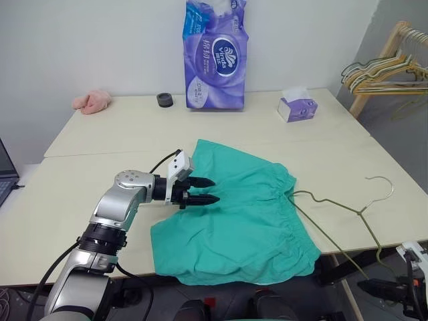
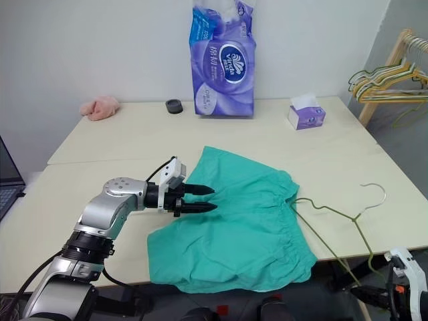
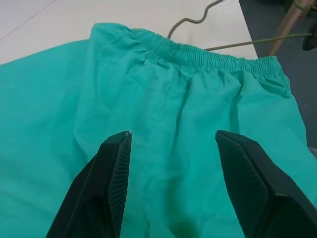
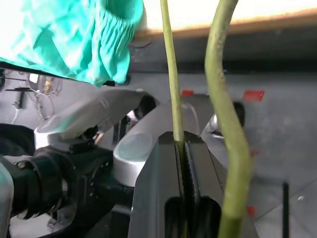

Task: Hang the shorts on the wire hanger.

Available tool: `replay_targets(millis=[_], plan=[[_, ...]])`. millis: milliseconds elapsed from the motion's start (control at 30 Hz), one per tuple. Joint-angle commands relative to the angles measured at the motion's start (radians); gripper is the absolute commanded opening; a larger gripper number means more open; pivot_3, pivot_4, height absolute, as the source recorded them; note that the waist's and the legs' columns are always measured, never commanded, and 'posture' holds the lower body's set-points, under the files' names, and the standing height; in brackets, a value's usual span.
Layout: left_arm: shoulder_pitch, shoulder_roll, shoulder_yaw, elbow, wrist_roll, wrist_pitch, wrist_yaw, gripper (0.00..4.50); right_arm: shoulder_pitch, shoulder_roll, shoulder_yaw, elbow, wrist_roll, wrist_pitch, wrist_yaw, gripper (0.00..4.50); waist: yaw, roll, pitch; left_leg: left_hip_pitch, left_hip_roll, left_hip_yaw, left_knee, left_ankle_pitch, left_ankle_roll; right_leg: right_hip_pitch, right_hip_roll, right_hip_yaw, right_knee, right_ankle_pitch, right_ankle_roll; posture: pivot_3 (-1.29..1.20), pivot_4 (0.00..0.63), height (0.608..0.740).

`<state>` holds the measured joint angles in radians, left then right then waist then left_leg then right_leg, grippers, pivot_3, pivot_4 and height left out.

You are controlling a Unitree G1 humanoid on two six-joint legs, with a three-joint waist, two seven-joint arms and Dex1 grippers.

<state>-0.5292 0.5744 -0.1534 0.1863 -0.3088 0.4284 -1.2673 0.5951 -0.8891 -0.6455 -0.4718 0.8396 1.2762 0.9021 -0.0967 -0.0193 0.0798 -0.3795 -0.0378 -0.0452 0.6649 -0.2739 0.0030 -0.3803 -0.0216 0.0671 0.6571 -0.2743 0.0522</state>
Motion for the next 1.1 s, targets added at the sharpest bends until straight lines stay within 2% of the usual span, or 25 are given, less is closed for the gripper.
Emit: replay_targets(millis=[33, 267, 433, 700, 933, 1100], plan=[[-0.019, 0.007, 0.012, -0.01, -0.005, -0.019, -0.002, 2.83, -0.046, 0.004, 0.009, -0.034, 0.061, 0.034, -0.007, 0.0, -0.002, 0.0, 0.001, 0.0, 0.0, 0.0, 0.0, 0.0, 0.0, 0.0, 0.0, 0.0, 0.0, 0.0, 0.0, -0.2, 0.079, 0.74], [-0.023, 0.007, 0.021, 0.003, -0.001, -0.033, 0.01, 2.83, -0.226, 0.006, 0.115, 0.034, 0.097, 0.119, -0.071, 0.0, -0.002, 0.0, 0.003, 0.0, 0.0, 0.0, 0.0, 0.0, 0.0, 0.0, 0.0, 0.0, 0.0, 0.0, 0.0, -0.18, 0.077, 0.74], [-0.015, 0.006, 0.034, -0.012, -0.011, -0.03, 0.031, 2.83, -0.374, 0.053, 0.188, 0.107, 0.091, 0.192, -0.158, 0.0, 0.007, -0.001, 0.002, -0.002, 0.0, -0.001, 0.0, 0.0, 0.0, -0.002, 0.0, -0.001, 0.0, 0.0, 0.0, -0.16, 0.069, 0.74], [-0.032, 0.004, 0.082, -0.038, -0.071, 0.031, 0.043, 2.83, -0.623, 0.224, 0.135, 0.245, 0.077, 0.317, -0.323, 0.0, 0.009, 0.0, 0.003, -0.003, 0.0, -0.001, 0.0, 0.0, 0.0, -0.004, 0.0, -0.001, 0.002, 0.002, -0.003, -0.14, 0.067, 0.74], [-0.077, 0.002, 0.106, 0.004, -0.072, 0.035, 0.065, 2.83, -0.706, 0.218, 0.197, 0.228, 0.042, 0.237, -0.342, 0.0, 0.013, 0.001, 0.003, -0.004, -0.001, -0.001, 0.0, 0.0, 0.0, -0.005, -0.001, -0.001, 0.004, 0.003, -0.004, -0.13, 0.064, 0.74], [-0.098, -0.006, 0.124, 0.023, -0.079, 0.038, 0.079, 2.83, -0.75, 0.167, 0.263, 0.147, 0.018, 0.117, -0.312, 0.0, 0.009, 0.001, 0.003, -0.004, -0.001, -0.001, 0.0, 0.0, 0.0, -0.005, -0.001, -0.001, 0.004, 0.002, -0.003, -0.15, 0.063, 0.74]])
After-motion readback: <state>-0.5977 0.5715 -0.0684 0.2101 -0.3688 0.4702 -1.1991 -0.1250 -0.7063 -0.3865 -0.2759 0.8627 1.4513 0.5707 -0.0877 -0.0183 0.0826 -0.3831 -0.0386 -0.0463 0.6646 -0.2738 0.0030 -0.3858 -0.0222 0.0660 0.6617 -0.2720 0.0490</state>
